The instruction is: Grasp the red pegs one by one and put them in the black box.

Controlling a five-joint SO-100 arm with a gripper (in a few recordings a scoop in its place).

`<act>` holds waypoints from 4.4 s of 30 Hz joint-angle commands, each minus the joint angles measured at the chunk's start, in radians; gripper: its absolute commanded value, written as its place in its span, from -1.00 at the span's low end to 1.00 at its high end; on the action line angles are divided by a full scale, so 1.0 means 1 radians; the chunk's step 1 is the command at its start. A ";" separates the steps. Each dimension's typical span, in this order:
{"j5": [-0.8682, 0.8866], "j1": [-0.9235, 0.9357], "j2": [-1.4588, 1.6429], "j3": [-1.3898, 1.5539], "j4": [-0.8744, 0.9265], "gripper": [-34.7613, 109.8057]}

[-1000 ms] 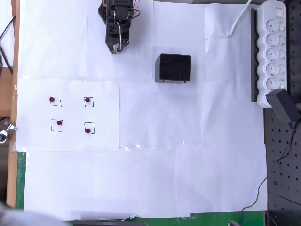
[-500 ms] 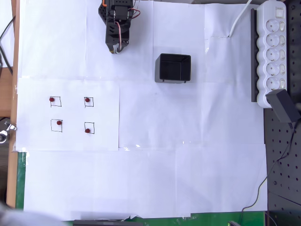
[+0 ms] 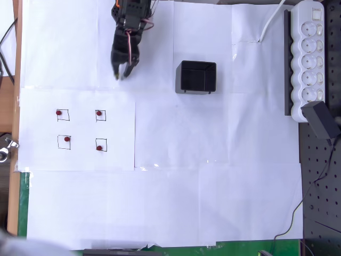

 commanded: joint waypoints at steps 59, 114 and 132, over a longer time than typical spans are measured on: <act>-0.273 0.130 1.075 0.638 -0.589 -0.37; -0.721 -1.054 1.146 1.973 1.545 -0.32; -0.181 -0.189 0.471 0.867 0.293 -0.39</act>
